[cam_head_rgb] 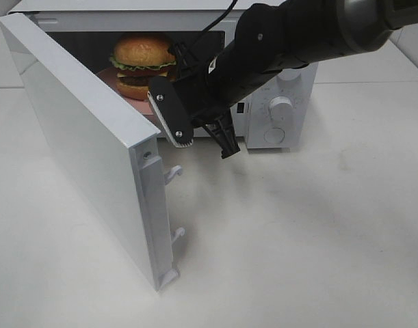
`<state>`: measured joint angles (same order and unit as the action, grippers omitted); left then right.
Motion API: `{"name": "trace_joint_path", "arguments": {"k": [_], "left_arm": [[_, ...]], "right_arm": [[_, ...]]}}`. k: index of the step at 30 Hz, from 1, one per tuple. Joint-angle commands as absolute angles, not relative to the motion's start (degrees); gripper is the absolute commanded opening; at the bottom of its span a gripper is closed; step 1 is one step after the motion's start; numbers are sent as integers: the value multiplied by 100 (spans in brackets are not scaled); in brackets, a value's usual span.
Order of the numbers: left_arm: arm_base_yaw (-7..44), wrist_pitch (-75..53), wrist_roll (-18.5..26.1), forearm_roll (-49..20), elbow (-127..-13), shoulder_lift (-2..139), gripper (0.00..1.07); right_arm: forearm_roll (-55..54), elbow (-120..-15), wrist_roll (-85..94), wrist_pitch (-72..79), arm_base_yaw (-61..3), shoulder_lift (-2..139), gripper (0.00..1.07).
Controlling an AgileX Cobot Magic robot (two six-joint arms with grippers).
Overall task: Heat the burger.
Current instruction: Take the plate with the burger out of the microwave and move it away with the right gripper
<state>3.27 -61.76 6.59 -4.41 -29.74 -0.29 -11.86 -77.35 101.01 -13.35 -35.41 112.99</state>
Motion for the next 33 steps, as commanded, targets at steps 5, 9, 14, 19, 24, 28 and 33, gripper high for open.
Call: {"name": "trace_joint_path", "arguments": {"k": [5, 9, 14, 19, 24, 28, 33], "left_arm": [[321, -6131, 647, -487, -2956, -120, 100], [321, -6131, 647, -487, -2956, -120, 100], [321, -6131, 647, -487, -2956, -120, 100], [321, -6131, 647, -487, -2956, -120, 100], [321, -6131, 647, -487, -2956, -120, 100], [321, -6131, 647, -487, -2956, -120, 100], [321, -6131, 647, -487, -2956, -120, 100]], "right_arm": [[-1467, -7334, 10491, -900, -3421, 10737, 0], [-1467, -6996, 10520, -888, -3403, 10456, 0], [-1484, -6589, 10520, -877, -3403, 10153, 0], [-1495, -6165, 10520, -877, -3415, 9849, 0], [-1593, -5764, 10520, -859, -3489, 9563, 0], [-1593, -5535, 10520, -854, -3524, 9391, 0], [-1581, -5202, 10514, -848, -3690, 9093, 0]]}}
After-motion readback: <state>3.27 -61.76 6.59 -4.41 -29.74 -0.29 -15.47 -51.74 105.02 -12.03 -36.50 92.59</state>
